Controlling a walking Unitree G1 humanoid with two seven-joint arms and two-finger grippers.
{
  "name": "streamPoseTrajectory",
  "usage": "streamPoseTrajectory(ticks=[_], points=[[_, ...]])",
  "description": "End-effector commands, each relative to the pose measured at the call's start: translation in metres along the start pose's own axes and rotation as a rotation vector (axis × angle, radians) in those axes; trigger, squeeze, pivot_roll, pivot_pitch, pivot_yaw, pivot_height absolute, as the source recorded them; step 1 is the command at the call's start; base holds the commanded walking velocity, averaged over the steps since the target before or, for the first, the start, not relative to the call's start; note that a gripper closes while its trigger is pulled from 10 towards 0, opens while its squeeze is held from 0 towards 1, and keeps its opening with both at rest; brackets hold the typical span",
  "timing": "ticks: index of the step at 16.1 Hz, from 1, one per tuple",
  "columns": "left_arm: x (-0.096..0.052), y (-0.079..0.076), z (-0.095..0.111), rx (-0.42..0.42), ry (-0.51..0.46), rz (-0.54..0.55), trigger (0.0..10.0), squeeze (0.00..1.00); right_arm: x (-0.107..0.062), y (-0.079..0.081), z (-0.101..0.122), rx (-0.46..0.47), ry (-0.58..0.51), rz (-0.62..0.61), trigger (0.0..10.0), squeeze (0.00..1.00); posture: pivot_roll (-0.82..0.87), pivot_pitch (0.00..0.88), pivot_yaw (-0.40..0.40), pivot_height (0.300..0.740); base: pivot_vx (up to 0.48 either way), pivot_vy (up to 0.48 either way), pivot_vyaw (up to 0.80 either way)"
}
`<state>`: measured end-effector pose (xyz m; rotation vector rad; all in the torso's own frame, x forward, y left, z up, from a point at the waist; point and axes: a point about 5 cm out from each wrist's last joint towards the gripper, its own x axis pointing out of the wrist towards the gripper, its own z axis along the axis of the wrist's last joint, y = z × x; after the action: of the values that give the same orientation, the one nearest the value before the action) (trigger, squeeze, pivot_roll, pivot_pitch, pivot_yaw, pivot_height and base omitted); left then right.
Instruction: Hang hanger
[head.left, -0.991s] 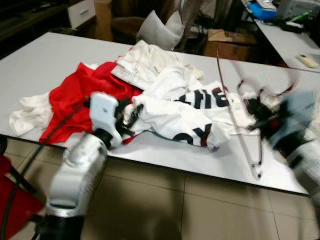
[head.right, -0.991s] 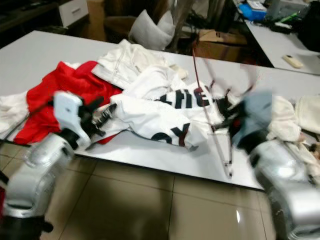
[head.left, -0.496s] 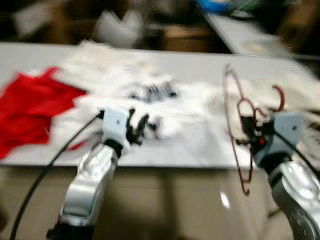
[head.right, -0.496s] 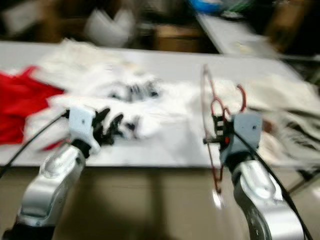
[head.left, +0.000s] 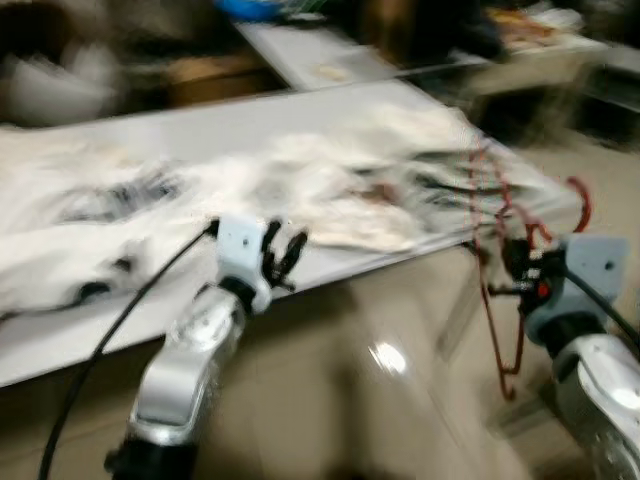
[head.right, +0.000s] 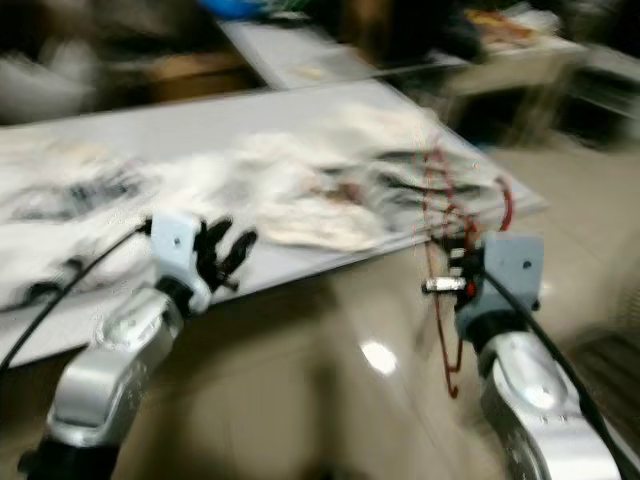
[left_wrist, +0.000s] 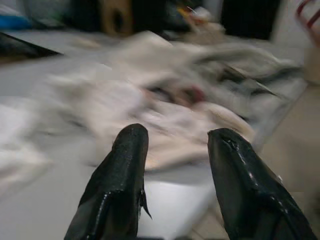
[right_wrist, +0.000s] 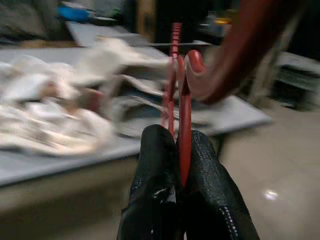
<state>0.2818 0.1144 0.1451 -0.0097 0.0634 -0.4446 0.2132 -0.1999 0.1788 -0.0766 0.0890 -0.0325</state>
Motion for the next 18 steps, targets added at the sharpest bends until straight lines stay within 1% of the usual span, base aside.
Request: streamPoseTrajectory(ticks=[1, 2, 3, 4, 5, 6, 7, 8, 9, 10, 11, 12, 13, 15, 17, 18], points=[[0.002, -0.007, 0.0, -0.041, 0.01, -0.061, 10.0, 0.11, -0.002, 0.0, 0.003, 0.004, -0.005, 0.005, 10.0, 0.0, -0.23, 0.066, 0.055, 0.74, 0.0, 0.48, -0.79], [0.002, -0.008, 0.0, -0.029, -0.006, -0.065, 10.0, 0.11, -0.006, -0.001, 0.001, -0.005, 0.005, -0.002, 10.0, 0.0, -0.23, 0.066, 0.055, 0.74, 0.0, 0.48, -0.58], [0.003, -0.008, 0.0, -0.027, -0.01, -0.063, 10.0, 0.11, -0.007, -0.002, 0.0, -0.01, 0.009, -0.002, 10.0, 0.0, -0.24, 0.069, 0.063, 0.74, 0.0, 0.48, 0.0], [0.008, -0.01, -0.005, -0.015, 0.038, -0.076, 10.0, 0.26, -0.01, -0.004, -0.004, -0.045, 0.03, -0.001, 10.0, 0.0, -0.24, 0.082, 0.071, 0.74, 0.0, 0.0, 0.0], [0.008, -0.01, -0.008, -0.005, 0.06, -0.093, 10.0, 1.0, -0.011, -0.003, -0.008, -0.058, 0.054, 0.012, 10.0, 0.0, -0.24, 0.08, 0.062, 0.74, 0.0, 0.0, 0.0], [0.005, -0.007, -0.008, 0.004, 0.061, -0.081, 10.0, 1.0, -0.012, 0.0, -0.014, -0.072, 0.092, 0.04, 10.0, 0.0, -0.22, 0.063, 0.049, 0.74, 0.0, 0.0, 0.0], [0.001, -0.005, -0.007, 0.009, 0.059, -0.045, 10.0, 1.0, -0.013, 0.003, -0.019, -0.103, 0.113, 0.071, 10.0, 0.0, -0.19, 0.06, 0.034, 0.74, 0.0, 0.0, 0.0], [-0.001, -0.004, -0.005, 0.042, 0.064, -0.004, 10.0, 1.0, -0.009, 0.004, -0.017, -0.078, 0.1, 0.086, 10.0, 0.0, -0.18, 0.064, 0.033, 0.74, 0.0, 0.0, 0.0], [0.0, -0.002, -0.005, 0.044, 0.07, 0.012, 10.0, 0.61, -0.001, 0.004, -0.015, -0.058, 0.087, 0.077, 10.0, 0.0, -0.18, 0.082, 0.04, 0.74, 0.0, 0.0, 0.0], [0.0, -0.002, -0.008, 0.046, 0.069, 0.009, 10.0, 0.15, 0.003, 0.003, -0.013, -0.069, 0.067, 0.069, 10.0, 0.0, -0.18, 0.082, 0.039, 0.74, 0.0, 0.0, 0.0], [-0.001, 0.0, -0.011, 0.045, 0.077, 0.015, 10.0, 0.0, 0.003, 0.002, -0.01, -0.059, 0.034, 0.059, 10.0, 0.0, -0.19, 0.073, 0.041, 0.74, 0.0, 0.0, 0.0], [-0.002, 0.0, -0.015, 0.008, 0.072, 0.02, 10.0, 0.0, 0.001, -0.001, -0.007, -0.029, 0.01, 0.036, 10.0, 0.0, -0.21, 0.065, 0.061, 0.74, 0.0, 0.0, 0.0], [-0.002, -0.001, -0.016, -0.004, 0.065, 0.021, 10.0, 0.0, -0.001, -0.002, -0.007, -0.023, 0.01, 0.032, 10.0, 0.0, -0.21, 0.065, 0.061, 0.74, 0.0, 0.0, 0.0], [0.002, -0.005, -0.017, -0.004, 0.065, 0.007, 10.0, 0.0, -0.005, -0.002, -0.009, -0.016, 0.008, 0.036, 10.0, 0.0, -0.22, 0.053, 0.073, 0.74, 0.0, 0.0, 0.0], [0.01, -0.003, -0.015, 0.004, 0.055, 0.007, 10.0, 0.0, -0.006, -0.001, -0.013, -0.021, 0.009, 0.041, 10.0, 0.0, -0.24, 0.045, 0.088, 0.74, 0.131, 0.0, 0.0], [0.011, -0.002, -0.013, 0.004, 0.044, 0.009, 10.0, 0.0, -0.007, -0.002, -0.014, -0.022, 0.01, 0.041, 10.0, 0.0, -0.24, 0.045, 0.091, 0.74, 0.285, 0.0, 0.0]])
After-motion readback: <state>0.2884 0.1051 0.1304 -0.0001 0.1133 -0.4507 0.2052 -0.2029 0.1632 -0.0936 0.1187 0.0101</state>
